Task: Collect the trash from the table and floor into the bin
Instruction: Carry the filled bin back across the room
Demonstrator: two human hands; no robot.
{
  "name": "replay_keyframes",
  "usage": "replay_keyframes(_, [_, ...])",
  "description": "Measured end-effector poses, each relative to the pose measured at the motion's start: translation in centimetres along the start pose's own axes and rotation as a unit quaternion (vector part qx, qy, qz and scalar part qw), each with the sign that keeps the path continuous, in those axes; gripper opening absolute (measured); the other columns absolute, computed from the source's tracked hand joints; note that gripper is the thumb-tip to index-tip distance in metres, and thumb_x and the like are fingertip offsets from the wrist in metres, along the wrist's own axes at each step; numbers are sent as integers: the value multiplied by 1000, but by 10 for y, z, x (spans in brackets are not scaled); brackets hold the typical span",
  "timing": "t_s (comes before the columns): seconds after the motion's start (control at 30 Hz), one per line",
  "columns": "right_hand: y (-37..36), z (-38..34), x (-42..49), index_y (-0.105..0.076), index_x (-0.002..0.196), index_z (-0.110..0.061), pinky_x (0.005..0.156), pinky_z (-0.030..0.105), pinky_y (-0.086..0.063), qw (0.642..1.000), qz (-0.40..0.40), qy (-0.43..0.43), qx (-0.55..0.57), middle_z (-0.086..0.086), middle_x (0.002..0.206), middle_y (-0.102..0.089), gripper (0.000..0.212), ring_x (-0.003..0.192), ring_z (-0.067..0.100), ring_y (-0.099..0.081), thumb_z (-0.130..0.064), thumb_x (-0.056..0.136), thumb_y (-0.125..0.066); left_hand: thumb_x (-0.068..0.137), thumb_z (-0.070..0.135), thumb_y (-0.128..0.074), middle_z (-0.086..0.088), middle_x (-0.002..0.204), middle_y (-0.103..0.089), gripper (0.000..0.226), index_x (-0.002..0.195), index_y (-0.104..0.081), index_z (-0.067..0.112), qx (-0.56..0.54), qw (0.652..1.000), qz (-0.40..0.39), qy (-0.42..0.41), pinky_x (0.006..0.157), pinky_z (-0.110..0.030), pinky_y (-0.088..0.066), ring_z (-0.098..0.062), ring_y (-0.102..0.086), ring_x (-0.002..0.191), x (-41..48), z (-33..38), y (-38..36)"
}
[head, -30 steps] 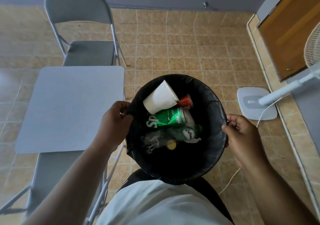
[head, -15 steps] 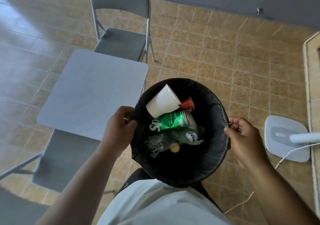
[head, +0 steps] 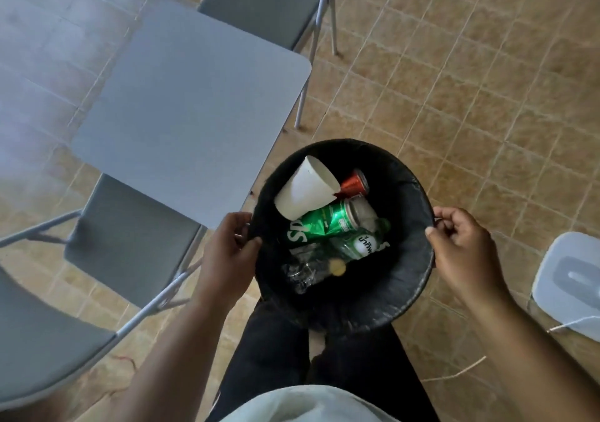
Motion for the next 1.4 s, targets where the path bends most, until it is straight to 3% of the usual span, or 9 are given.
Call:
replay_keyframes(0.1, [-29,33,23,-61,109,-23,74,34,-46,1000,-10,-17,-11,-1,82,-62,23,80,26,-61,-9,91,-61,76,17,-59,-8,93,-67,29,95,-60,38,13,1000,-3,14,74,-55,-57,-35,-65,88,22,-40,-17])
replay_keyframes(0.23, [-82,80,55,-62,107,-24,77,36,-47,999,-5,-29,-22,-5,79,-59,24,78,23,-59,-8,90,-61,87,2,-60,2,93,-65,34,99,-58,34,30,999,-11,18,80,-53,-55,-25,-63,89,69,-104,-42])
replay_keyframes(0.37, [-141,131,94,-60,107,-26,77,33,-47,999,-10,-36,-38,-2,83,-60,25,79,21,-59,-8,90,-60,89,-2,-56,1,91,-64,40,97,-57,36,18,999,-4,44,74,-51,-56,-31,-64,89,125,-174,-72])
replay_keyframes(0.5, [-199,180,148,-62,108,-23,76,30,-45,998,-14,-33,-47,-8,76,-55,24,76,18,-56,-8,89,-60,89,-5,-54,2,87,-61,43,94,-57,37,4,998,9,64,69,-44,-55,-22,-61,81,189,-231,-96])
replay_keyframes(0.63, [-263,224,193,-62,107,-28,79,36,-51,998,-29,-31,-52,-12,73,-51,26,73,15,-54,-14,85,-59,86,-1,-54,1,92,-61,31,103,-56,24,22,997,15,79,72,-56,-58,-26,-63,85,248,-286,-106])
replay_keyframes(0.73, [-299,252,217,-60,101,-35,76,46,-57,997,-35,-38,-53,-13,69,-51,27,69,15,-53,-19,79,-55,86,0,-54,5,89,-60,31,101,-56,27,31,995,24,92,71,-60,-57,-24,-63,82,286,-320,-112])
replay_keyframes(0.93, [-347,266,248,-62,96,-36,67,53,-58,996,-56,-32,-58,-11,72,-57,26,80,31,-65,-18,79,-54,84,-6,-50,4,84,-57,33,99,-56,24,23,997,29,68,69,-58,-57,-21,-61,76,339,-342,-115])
replay_keyframes(1.23, [-384,278,263,-62,89,-47,66,53,-58,997,-37,-23,-67,-12,71,-58,29,78,28,-68,-24,75,-52,76,-4,-48,1,90,-60,42,106,-63,23,25,997,31,69,72,-58,-58,-33,-67,89,372,-368,-104])
replay_keyframes(1.4, [-398,285,264,-63,103,-38,69,51,-59,996,-48,-26,-69,-8,78,-61,32,81,26,-69,-23,77,-52,82,-7,-47,-5,98,-62,45,111,-61,24,63,995,27,75,71,-60,-57,-36,-68,94,378,-383,-101])
Point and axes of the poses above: each hand's wrist, its own x-axis towards the middle knuckle, its own y-axis out of the back of the hand, z = x × y, the point moved 7 cm from there along x, towards the middle knuckle
